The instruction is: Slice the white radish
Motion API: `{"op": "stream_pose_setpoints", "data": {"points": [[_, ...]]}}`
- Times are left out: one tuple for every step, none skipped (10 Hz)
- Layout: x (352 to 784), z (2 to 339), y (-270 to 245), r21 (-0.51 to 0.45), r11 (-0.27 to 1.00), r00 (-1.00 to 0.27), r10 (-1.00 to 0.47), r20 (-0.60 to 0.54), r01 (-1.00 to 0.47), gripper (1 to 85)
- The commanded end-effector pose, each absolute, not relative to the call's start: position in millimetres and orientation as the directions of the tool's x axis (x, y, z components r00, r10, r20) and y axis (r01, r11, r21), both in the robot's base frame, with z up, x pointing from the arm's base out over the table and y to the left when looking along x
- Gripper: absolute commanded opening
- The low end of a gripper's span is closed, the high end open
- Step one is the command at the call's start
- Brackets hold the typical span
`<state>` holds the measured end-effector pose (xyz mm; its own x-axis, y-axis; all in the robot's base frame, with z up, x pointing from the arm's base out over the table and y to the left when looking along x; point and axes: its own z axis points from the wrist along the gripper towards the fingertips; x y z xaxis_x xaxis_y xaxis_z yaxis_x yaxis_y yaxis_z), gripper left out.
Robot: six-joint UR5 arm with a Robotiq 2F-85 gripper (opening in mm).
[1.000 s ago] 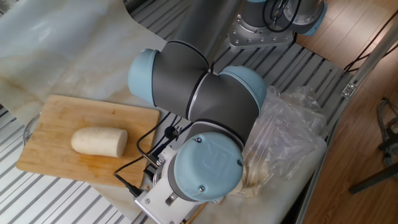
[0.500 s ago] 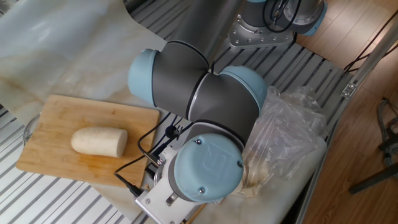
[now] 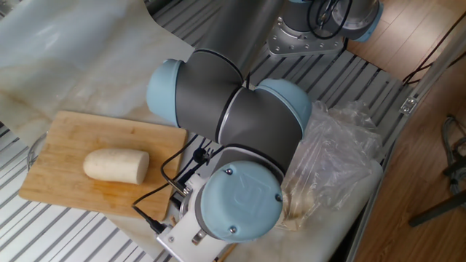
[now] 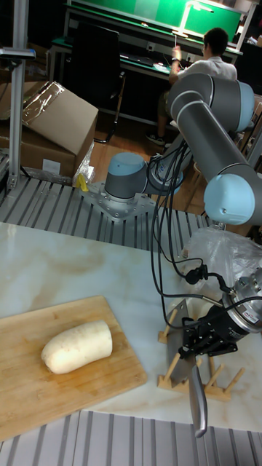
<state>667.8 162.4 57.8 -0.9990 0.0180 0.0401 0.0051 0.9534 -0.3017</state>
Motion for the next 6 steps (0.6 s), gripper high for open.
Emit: {"op": "stream_pose_setpoints", "data": {"points": [[665.8,58.1,163.1,-0.295,0.955,-0.998,0.022,0.056,0.004,19.0],[665.0,57.5,163.9,-0.293,0.956,-0.998,0.023,0.059,0.004,19.0],[665.1,57.5,164.5,-0.291,0.957,-0.998,0.023,0.059,0.004,19.0],[665.2,57.5,165.0,-0.29,0.957,-0.998,0.024,0.059,0.006,18.7],[664.0,57.6,165.6,-0.289,0.957,-0.998,0.03,0.062,0.011,17.3],[663.3,58.0,166.0,-0.289,0.957,-0.997,0.036,0.063,0.017,12.0]]}}
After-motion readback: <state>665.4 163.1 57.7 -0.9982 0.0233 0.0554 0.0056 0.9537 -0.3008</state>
